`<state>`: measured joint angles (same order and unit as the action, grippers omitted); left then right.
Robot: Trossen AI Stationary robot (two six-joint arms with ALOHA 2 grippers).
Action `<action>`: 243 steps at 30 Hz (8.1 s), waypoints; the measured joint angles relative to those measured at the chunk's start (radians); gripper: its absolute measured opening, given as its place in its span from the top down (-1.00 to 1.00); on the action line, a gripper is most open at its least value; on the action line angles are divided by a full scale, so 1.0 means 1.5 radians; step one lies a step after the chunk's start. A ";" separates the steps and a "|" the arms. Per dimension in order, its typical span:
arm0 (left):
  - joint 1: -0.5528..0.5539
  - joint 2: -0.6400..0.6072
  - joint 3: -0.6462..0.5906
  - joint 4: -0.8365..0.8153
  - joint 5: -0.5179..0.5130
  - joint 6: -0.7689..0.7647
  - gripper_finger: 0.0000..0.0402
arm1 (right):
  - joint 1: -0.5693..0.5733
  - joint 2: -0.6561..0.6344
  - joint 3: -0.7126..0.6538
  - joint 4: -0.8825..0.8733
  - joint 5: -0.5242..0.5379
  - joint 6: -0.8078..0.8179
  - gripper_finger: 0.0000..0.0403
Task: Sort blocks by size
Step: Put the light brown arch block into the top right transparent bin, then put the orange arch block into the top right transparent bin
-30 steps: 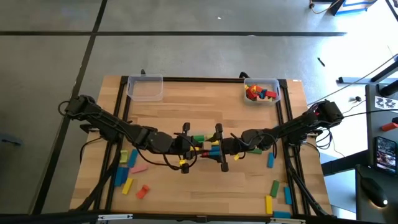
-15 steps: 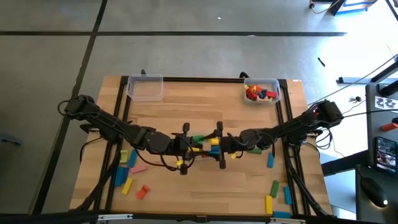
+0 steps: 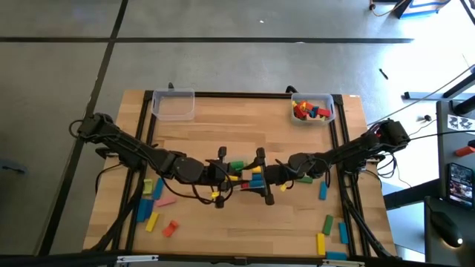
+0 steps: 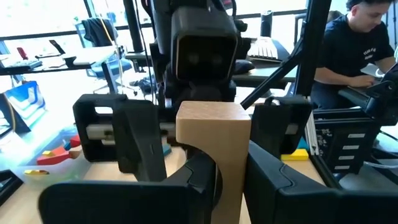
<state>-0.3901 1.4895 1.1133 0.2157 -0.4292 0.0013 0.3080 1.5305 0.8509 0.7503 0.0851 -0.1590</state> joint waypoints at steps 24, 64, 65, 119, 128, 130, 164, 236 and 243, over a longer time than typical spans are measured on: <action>-0.001 0.001 -0.001 0.002 -0.004 -0.007 0.72 | -0.001 -0.001 0.001 0.003 0.015 -0.002 0.35; -0.066 -0.127 -0.182 -0.319 -0.011 -0.295 0.27 | -0.001 -0.240 0.001 -0.424 0.384 -0.004 0.29; -0.066 -0.127 -0.189 -0.308 -0.017 -0.298 0.27 | -0.001 -0.254 0.001 -0.451 0.413 -0.005 0.29; -0.063 -0.127 -0.214 -0.266 -0.033 -0.311 0.27 | -0.712 -0.127 0.001 -0.921 0.276 0.248 -0.11; -0.064 -0.127 -0.214 -0.281 -0.032 -0.299 0.27 | -0.626 -0.159 0.001 -0.914 0.227 0.224 -0.35; -0.066 -0.127 -0.214 -0.303 -0.022 -0.312 0.27 | -0.579 -0.170 0.001 -0.913 0.227 0.224 -0.35; -0.273 -0.055 -0.131 -0.558 0.214 -0.432 0.27 | -0.125 -0.184 -0.041 -0.721 0.233 0.280 -0.34; -0.108 0.007 -0.030 -0.472 -0.212 0.056 0.79 | -0.118 -0.081 -0.040 -0.366 0.101 0.304 -0.34; -0.064 0.007 -0.030 -0.387 -0.213 0.173 0.79 | -0.118 -0.002 -0.040 -0.226 0.051 0.368 -0.34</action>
<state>-0.4861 1.4994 1.0687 -0.3643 -0.7489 0.2610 0.1314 1.5278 0.7910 0.4119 0.1618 0.3935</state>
